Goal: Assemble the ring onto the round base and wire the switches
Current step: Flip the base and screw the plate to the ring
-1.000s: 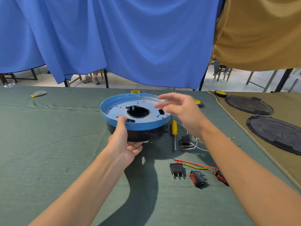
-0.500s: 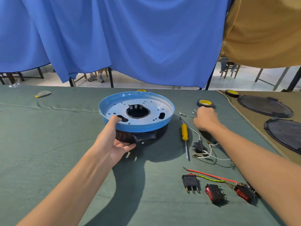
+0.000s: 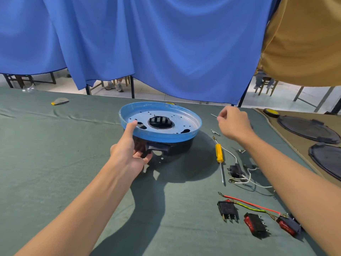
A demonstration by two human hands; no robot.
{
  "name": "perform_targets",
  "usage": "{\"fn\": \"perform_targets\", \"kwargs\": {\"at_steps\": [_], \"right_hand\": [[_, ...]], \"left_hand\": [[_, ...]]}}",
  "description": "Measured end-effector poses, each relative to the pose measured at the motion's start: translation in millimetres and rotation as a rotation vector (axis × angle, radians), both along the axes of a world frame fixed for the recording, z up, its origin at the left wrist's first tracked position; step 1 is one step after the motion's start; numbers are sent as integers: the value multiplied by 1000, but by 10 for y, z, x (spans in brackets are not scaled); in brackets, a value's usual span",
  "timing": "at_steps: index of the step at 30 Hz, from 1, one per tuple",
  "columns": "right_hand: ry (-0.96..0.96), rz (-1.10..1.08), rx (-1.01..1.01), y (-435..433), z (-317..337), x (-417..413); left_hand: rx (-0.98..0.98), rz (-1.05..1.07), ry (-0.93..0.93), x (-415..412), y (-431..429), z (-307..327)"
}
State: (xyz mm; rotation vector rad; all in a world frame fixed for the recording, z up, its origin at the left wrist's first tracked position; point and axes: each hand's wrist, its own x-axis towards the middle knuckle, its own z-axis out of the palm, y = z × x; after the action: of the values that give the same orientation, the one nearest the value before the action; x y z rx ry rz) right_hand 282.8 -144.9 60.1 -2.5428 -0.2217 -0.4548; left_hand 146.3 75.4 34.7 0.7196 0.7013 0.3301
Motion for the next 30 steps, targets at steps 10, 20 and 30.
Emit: {"fn": "perform_targets", "kwargs": {"at_steps": [10, 20, 30], "right_hand": [[-97, 283, 173, 473, 303, -427], [-45, 688, -134, 1049, 397, -756], [-7, 814, -368, 1448, 337, -536]], "left_hand": [[44, -97, -7, -214, 216, -134], [130, -245, 13, -298, 352, -184], [34, -556, 18, -166, 688, -102]]}}
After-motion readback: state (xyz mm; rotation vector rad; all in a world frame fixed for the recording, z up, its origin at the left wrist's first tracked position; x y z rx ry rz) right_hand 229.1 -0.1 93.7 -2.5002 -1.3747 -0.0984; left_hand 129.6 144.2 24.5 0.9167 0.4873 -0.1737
